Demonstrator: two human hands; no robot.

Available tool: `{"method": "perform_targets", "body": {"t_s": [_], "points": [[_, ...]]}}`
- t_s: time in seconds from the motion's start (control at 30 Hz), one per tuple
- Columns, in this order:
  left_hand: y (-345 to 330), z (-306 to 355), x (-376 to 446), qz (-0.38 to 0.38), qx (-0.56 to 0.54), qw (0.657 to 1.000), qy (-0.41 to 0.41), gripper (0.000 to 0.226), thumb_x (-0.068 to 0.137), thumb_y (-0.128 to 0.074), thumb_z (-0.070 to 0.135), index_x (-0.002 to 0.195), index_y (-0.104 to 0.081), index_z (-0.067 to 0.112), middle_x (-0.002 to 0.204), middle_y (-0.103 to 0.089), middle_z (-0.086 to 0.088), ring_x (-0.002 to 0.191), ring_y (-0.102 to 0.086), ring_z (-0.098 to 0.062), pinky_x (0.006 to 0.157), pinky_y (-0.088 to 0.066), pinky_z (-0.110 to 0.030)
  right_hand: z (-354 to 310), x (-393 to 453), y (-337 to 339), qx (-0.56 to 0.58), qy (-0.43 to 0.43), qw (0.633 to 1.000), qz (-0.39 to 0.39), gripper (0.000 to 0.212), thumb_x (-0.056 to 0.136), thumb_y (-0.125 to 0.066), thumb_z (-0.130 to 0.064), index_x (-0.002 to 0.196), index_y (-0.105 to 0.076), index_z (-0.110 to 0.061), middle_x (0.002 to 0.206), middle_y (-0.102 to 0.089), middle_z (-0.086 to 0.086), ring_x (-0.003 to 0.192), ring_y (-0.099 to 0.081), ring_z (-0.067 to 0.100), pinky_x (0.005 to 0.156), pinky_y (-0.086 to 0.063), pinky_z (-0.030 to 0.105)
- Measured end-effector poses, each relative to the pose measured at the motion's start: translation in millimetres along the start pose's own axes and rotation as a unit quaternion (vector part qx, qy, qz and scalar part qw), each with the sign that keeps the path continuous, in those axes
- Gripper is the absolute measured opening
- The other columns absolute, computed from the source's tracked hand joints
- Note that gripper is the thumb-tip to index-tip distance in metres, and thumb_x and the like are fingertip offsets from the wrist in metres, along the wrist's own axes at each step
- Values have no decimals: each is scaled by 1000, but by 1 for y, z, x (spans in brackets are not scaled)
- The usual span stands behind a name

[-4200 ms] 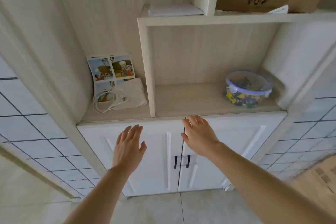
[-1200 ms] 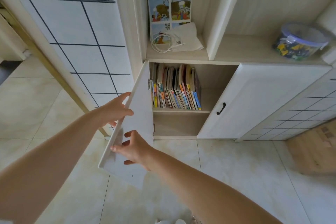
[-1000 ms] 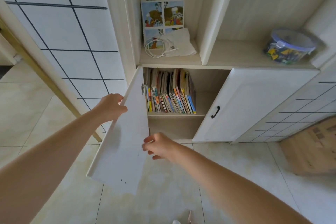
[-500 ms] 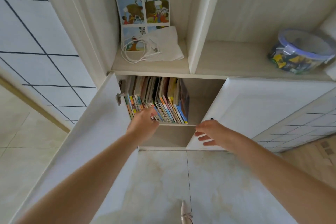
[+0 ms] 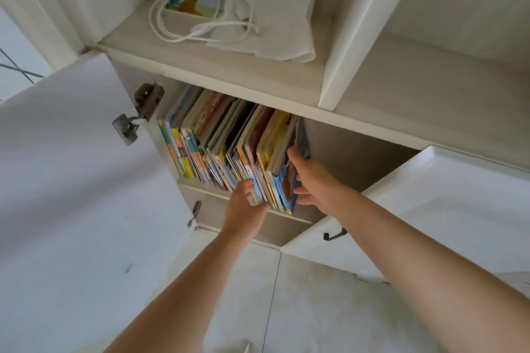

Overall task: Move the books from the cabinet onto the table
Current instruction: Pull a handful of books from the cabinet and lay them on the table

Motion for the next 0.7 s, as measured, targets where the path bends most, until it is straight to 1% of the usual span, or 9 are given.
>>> {"method": "perform_targets", "body": {"t_s": [0.07,0.13,0.23,0.3,0.37,0.4,0.47,0.6,0.7], "points": [[-9,-8,15,13,-29,999,-4,62,85,-66,4,140,-40,15,143,-47,-3,133,-44,-20,112,-37,-44,-3,20,-12,-18,-1,1000,8,80,81,-47,-74,137,-41,-17,126,-58,13,112,-58,32,90,-54,52],[-15,-15,24,16,-48,999,-15,62,85,-64,4,141,-39,17,144,-46,-2,133,-44,-20,111,-38,-43,-9,31,-22,-22,-5,1000,7,100,72,-50,-82,146,-29,-19,141,-49,12,121,-51,37,93,-49,57],[-23,-26,34,5,-65,997,-32,64,85,-63,4,142,-37,21,145,-44,3,131,-45,-18,109,-39,-43,-23,46,-31,18,-13,1000,15,114,64,-61,-81,152,-14,-26,156,-29,11,134,-36,45,96,-39,68],[-28,-34,41,-1,-83,996,-37,67,85,-62,4,143,-36,23,146,-43,6,130,-45,-16,109,-40,-42,-30,60,-36,33,-13,999,26,124,53,-69,-79,151,-14,-25,155,-29,13,132,-38,47,94,-38,73],[-31,-39,46,-8,-98,994,-40,68,85,-62,4,144,-36,25,145,-43,8,129,-45,-14,107,-41,-40,-31,70,-43,18,-7,999,26,135,36,-71,-78,149,-20,-24,149,-38,13,126,-45,47,89,-39,75],[-33,-41,47,-10,-102,994,-41,68,85,-61,4,144,-36,25,145,-43,9,128,-45,-13,106,-41,-39,-30,77,-47,13,-3,1000,25,135,32,-71,-76,147,-23,-23,144,-43,13,123,-48,46,89,-39,75],[-34,-45,51,-9,-101,994,-45,67,85,-61,5,144,-36,26,144,-43,10,126,-46,-12,104,-43,-35,-31,83,-48,7,-4,1000,21,127,36,-71,-72,144,-27,-22,137,-48,14,119,-50,46,88,-39,76],[-34,-50,58,1,-94,993,-66,63,85,-61,6,139,-38,28,137,-45,10,121,-49,-11,95,-48,-32,-32,89,-44,-10,-20,1000,-19,97,54,-68,-63,137,-34,-26,133,-50,16,117,-51,48,81,-42,77],[-36,-51,55,51,-88,989,-103,56,85,-60,5,132,-41,29,127,-48,10,116,-52,-12,90,-53,-31,-28,83,-36,-8,-17,999,-45,86,71,-61,-70,141,-35,-26,139,-48,19,121,-50,48,89,-44,72]]}}
Point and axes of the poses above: each hand's wrist, its own x-axis towards the middle knuckle, its own y-axis out of the back of the hand, z = x × y, the point moved 1 cm from there along x, towards the middle knuckle
